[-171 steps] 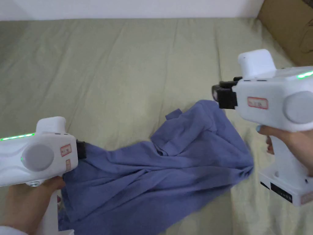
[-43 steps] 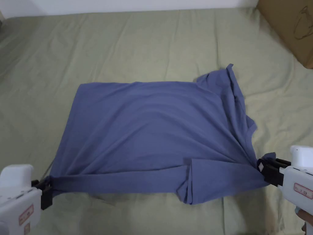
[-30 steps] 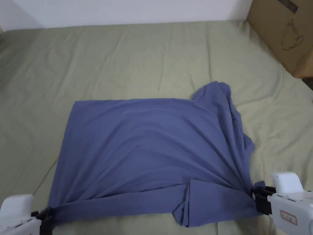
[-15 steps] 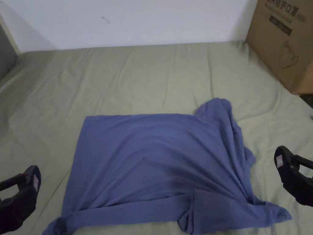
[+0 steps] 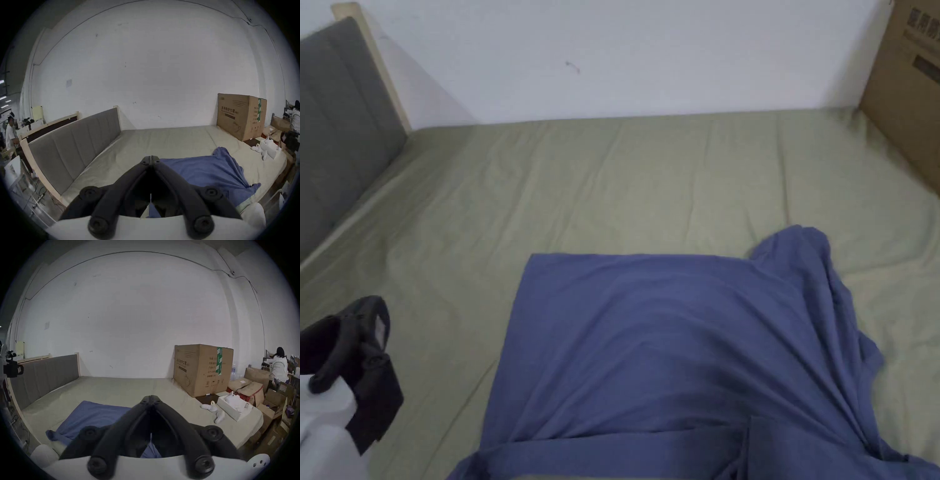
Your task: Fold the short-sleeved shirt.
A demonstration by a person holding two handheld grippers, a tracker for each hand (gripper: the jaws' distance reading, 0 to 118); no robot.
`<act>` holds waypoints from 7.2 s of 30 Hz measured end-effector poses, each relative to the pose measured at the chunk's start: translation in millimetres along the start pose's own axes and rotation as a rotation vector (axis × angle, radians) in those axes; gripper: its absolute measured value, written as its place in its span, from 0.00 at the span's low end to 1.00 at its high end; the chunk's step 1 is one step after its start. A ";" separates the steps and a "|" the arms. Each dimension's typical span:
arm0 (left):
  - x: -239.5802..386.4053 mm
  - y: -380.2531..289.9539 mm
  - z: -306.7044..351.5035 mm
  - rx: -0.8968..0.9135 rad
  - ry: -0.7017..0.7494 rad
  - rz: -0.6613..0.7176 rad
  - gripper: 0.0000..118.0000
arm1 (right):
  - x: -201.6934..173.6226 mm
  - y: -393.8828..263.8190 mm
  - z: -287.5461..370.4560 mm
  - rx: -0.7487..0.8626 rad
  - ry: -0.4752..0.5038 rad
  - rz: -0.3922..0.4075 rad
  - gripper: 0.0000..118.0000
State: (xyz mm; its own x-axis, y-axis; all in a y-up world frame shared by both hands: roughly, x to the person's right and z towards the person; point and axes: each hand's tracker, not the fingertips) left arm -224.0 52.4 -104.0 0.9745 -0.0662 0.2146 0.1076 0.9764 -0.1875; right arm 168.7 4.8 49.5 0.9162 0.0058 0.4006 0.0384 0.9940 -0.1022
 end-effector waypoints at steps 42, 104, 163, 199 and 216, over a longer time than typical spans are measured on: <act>51.3 -122.6 -543.7 -0.957 -0.086 0.045 0.02 | 11.8 -37.9 -154.3 -0.233 -0.043 0.049 0.00; -36.1 303.0 -131.8 0.169 -0.207 0.014 0.02 | 30.0 304.0 -162.1 0.220 0.157 -0.052 0.01; 22.3 -80.5 -404.8 -0.470 -0.159 0.094 0.02 | 39.5 -95.8 -386.9 -0.523 0.086 -0.012 0.01; -39.7 -197.4 -132.9 -0.864 -0.222 0.001 0.74 | 77.0 -167.9 -87.0 -0.785 0.204 -0.004 0.26; -23.4 -46.6 15.3 -0.081 0.075 0.056 0.00 | 25.8 -50.3 19.7 -0.138 -0.015 -0.050 0.38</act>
State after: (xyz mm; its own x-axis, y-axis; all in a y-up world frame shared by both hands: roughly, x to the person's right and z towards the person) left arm -254.8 11.6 -85.6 0.9911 -0.0299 0.1296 0.0649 0.9593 -0.2748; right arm 182.5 -42.9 83.0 0.9056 -0.0407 0.4222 0.1393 0.9687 -0.2053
